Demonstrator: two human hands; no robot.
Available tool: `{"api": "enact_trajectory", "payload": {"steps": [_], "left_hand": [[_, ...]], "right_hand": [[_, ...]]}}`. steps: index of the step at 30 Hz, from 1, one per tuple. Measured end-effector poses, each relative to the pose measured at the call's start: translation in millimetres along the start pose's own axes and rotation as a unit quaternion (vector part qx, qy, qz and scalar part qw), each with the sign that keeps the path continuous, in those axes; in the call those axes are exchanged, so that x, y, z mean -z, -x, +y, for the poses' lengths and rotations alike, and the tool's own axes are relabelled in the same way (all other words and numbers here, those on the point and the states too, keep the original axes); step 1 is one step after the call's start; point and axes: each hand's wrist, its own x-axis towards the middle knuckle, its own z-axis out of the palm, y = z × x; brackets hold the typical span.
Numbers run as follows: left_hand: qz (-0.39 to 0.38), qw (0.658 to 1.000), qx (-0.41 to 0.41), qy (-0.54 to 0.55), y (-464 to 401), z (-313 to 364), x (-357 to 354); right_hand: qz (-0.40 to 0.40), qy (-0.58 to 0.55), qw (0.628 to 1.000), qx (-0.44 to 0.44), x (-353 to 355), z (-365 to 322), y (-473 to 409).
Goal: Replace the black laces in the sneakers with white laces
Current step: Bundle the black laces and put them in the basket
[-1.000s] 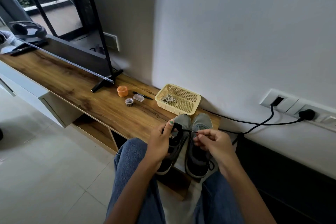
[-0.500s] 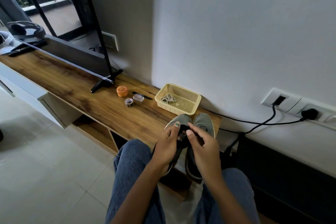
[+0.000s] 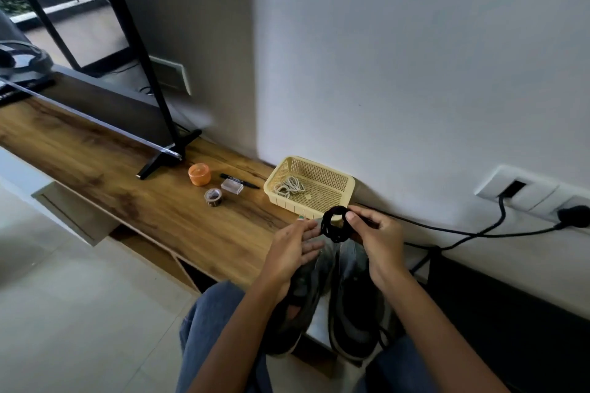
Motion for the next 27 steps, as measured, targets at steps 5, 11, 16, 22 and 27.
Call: {"api": "enact_trajectory", "payload": {"steps": [5, 11, 16, 22, 27], "left_hand": [[0.086, 0.995, -0.040, -0.033, -65.2, 6.7, -2.4], [0.151, 0.959, -0.156, -0.183, -114.1, -14.9, 5.5], [0.099, 0.920, -0.214, -0.313, -135.0, -28.6, -3.0], [0.143, 0.905, -0.167, -0.364, -143.9, -36.1, 15.8], [0.156, 0.908, -0.176, -0.348, -136.4, -38.9, 13.8]], "right_hand": [[-0.011, 0.058, 0.998, 0.001, -23.2, 11.9, -85.2], [-0.049, 0.213, 0.974, 0.053, -50.1, 33.4, -159.7], [-0.234, 0.426, 0.872, 0.060, -64.3, 56.9, -194.9], [-0.270, 0.650, 0.697, 0.133, -73.1, 74.0, -200.7], [-0.213, 0.628, 0.730, 0.161, -58.2, 57.6, -192.1]]}}
